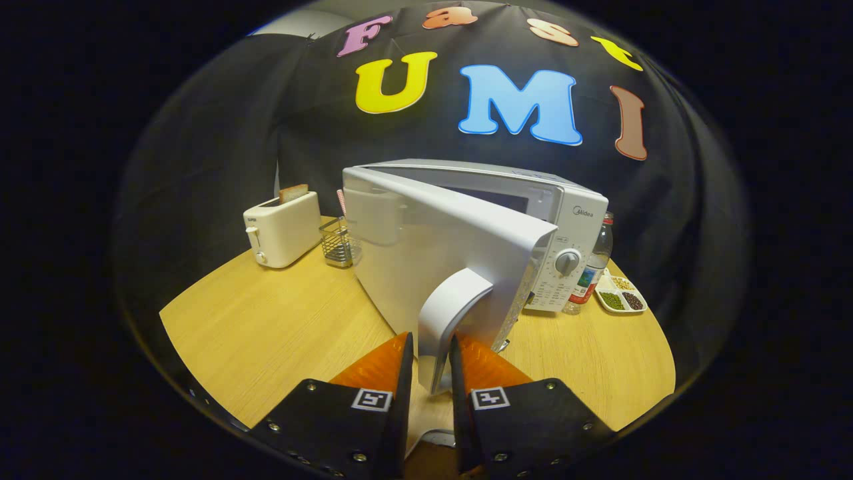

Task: Open the microwave, put the food inside, and close the microwave door.

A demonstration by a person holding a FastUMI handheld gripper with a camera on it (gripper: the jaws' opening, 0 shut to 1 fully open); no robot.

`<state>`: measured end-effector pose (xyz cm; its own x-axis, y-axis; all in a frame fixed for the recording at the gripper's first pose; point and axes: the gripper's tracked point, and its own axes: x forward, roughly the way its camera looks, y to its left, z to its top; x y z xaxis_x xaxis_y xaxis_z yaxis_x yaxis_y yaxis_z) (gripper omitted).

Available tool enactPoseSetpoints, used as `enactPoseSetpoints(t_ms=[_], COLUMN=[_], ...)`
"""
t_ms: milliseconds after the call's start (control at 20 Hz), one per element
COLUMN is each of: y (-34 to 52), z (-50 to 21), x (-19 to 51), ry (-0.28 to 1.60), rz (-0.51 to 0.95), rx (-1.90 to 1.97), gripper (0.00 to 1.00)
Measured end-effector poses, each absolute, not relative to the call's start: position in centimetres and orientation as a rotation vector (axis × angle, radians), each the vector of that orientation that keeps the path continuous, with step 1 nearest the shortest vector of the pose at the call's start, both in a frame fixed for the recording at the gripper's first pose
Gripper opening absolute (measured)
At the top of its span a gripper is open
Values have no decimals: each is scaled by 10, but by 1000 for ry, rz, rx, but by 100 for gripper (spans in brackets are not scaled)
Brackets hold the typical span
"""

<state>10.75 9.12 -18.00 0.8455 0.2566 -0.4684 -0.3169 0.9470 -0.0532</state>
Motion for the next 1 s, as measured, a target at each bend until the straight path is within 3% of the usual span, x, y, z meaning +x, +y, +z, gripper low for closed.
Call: enactPoseSetpoints(t_ms=[150,200,300,700,1000], y=[118,127,141,211,275], z=[-184,-184,-185,-183,-181], x=[86,80,69,17,-22], ry=[486,490,497,507,504], rz=[336,343,352,418,551], rx=[-133,-137,-131,-117,-113], gripper=[36,45,47,48,48])
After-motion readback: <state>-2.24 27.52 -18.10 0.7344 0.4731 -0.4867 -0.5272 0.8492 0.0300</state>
